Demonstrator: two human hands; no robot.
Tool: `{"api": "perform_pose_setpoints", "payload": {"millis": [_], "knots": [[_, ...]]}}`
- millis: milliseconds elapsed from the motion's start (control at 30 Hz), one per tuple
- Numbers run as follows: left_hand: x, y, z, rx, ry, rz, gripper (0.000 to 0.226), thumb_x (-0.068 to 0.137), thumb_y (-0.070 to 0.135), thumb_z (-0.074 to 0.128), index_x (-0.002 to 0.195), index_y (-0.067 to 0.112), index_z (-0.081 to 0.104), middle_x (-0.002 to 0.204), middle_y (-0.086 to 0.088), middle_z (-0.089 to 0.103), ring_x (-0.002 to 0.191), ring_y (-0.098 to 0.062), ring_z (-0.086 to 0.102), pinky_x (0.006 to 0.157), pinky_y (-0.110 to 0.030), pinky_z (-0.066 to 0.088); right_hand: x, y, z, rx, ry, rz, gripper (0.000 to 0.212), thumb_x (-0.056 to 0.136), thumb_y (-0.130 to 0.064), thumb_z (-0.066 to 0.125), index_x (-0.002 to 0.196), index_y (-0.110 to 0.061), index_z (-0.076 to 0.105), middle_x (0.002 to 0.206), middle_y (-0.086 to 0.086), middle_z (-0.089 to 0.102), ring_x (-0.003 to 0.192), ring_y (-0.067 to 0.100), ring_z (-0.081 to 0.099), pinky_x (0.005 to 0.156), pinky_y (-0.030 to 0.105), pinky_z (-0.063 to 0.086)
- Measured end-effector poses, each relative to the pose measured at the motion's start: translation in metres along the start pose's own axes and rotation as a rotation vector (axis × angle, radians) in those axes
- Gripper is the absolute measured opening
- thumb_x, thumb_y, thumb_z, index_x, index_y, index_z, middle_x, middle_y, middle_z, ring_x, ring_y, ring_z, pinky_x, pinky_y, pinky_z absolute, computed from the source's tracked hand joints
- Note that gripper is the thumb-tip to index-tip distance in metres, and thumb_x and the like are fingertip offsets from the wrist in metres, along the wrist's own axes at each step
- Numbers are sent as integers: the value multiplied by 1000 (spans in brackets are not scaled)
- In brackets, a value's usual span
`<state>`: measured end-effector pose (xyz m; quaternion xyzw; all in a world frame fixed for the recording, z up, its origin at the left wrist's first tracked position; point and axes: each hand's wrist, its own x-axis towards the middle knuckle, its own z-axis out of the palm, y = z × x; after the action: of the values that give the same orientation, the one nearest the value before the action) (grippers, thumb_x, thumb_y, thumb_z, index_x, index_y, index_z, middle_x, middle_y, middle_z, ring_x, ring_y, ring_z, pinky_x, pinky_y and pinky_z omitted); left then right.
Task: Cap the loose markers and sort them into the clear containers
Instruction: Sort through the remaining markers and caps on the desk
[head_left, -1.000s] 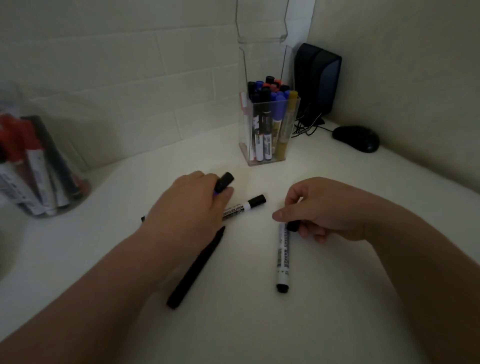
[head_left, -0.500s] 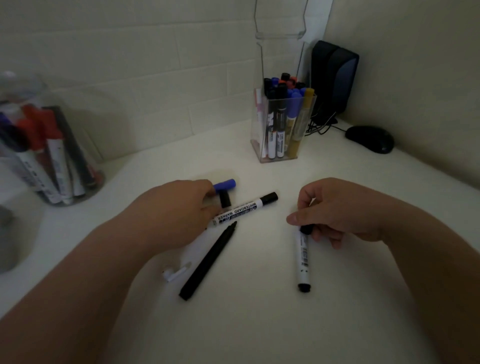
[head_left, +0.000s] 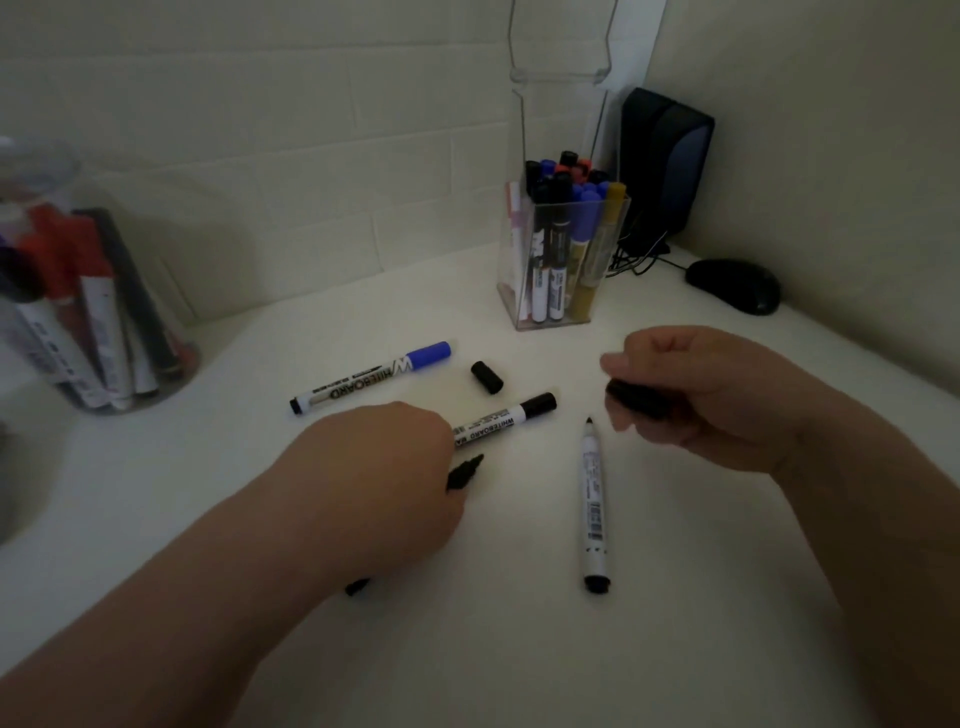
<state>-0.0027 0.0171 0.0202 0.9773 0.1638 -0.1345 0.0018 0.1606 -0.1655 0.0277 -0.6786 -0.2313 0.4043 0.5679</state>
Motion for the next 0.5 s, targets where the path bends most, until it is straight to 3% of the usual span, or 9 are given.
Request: {"api": "perform_pose_setpoints", "payload": {"millis": [67,133,200,267,333,433,500], "knots": [[-2,-2,-3,-110,73,51,34,95,55,44,77,27,49,76,6,55,66,-6,52,58,-23,43,0,-2,-1,108,88,-86,20,80,-26,68,64,-19,58,69,16,62,51,17,27,44,25,18],[-5,-3,-7,-383,166,111,34,88,59,48,76,28,54,72,5,62,64,-7,60,62,-26,52,0,-4,0,215,163,-185,9,82,-24,65,75,-18,64,72,16,64,52,17,27,38,19,22],[-7,0,-6,-794,270,182,24,86,52,57,78,30,58,71,7,69,62,-6,68,62,-27,58,0,-6,3,306,214,-279,7,85,-20,62,86,-16,67,78,16,70,50,13,41,36,16,35],[-5,7,-2,-1030,320,225,9,93,36,64,84,35,60,72,10,69,59,-8,70,57,-19,55,-1,-7,9,372,229,-333,12,83,-16,61,92,-9,66,81,16,73,49,11,58,41,17,49],[-2,10,5,-1084,356,251,13,95,29,63,96,42,63,74,17,67,58,-9,69,56,-14,51,-1,-6,14,393,225,-351,14,77,-11,63,89,-6,68,77,17,73,53,15,68,47,20,56],[6,8,14,-969,421,279,27,97,32,61,118,48,64,81,32,61,65,-8,63,59,-18,50,0,-4,18,311,217,-402,11,73,-6,65,74,-11,75,78,18,74,58,21,72,50,24,58],[8,7,17,-926,502,292,29,95,32,64,121,46,66,85,33,60,67,-7,57,64,-13,44,-1,-4,18,253,223,-428,11,72,-6,68,72,-13,76,80,19,74,59,22,72,52,25,58]]}}
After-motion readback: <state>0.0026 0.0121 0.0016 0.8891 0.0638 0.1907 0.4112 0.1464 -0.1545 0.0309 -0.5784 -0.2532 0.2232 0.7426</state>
